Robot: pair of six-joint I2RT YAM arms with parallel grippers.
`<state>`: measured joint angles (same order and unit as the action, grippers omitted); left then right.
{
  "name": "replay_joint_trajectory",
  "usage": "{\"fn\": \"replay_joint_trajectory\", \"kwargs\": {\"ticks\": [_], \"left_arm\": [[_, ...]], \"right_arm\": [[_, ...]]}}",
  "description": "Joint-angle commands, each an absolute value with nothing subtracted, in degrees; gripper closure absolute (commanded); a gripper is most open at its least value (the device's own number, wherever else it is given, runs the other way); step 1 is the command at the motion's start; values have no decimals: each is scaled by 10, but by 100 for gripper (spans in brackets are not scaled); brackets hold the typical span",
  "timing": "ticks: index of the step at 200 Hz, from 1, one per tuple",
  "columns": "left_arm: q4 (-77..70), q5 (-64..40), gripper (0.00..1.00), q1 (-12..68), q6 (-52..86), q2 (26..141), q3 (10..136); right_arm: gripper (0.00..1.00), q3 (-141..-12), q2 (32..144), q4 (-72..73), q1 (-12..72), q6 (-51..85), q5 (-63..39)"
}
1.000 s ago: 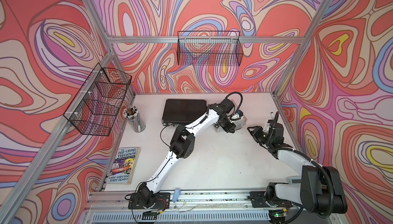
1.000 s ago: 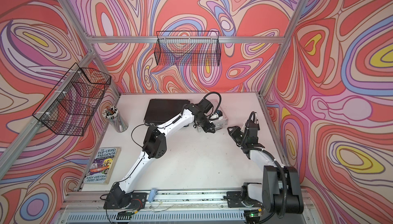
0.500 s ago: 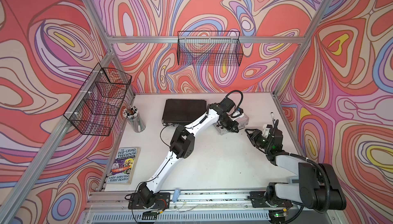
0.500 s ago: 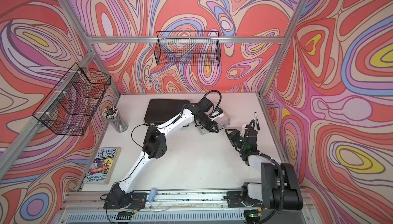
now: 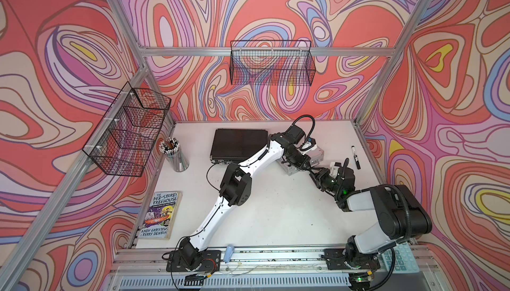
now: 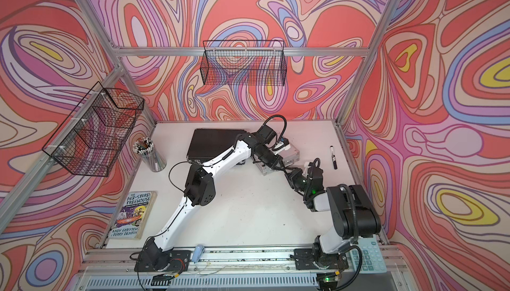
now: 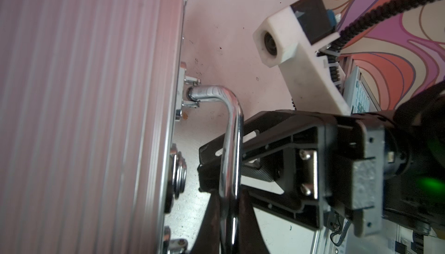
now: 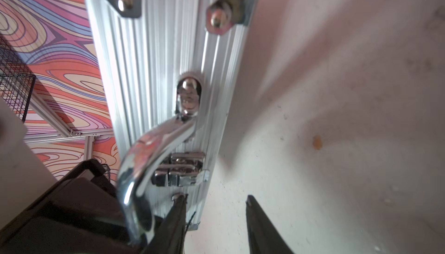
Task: Open the poker set cases
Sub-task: Open the fastener on the poker set case.
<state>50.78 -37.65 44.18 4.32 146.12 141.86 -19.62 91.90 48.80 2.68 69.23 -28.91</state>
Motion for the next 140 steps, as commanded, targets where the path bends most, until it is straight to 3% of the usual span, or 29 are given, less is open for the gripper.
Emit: {"fn": "replay_joint_trajectory", "kwargs": {"ticks": [1, 29, 103, 140], "left_arm": [[485, -418, 100, 438, 41, 1384, 1441], [489, -417, 100, 437, 33, 1379, 1425], [457, -454, 100, 434, 68, 1374, 1403], [458, -442, 100, 434, 61, 1369, 1393]], "right_arm": [[64, -207, 927, 555, 28, 719, -273], [71, -224, 934, 551, 29, 708, -276], [70, -210, 984, 672, 36, 738, -276], [78, -208, 1019, 751, 42, 752, -273]]}}
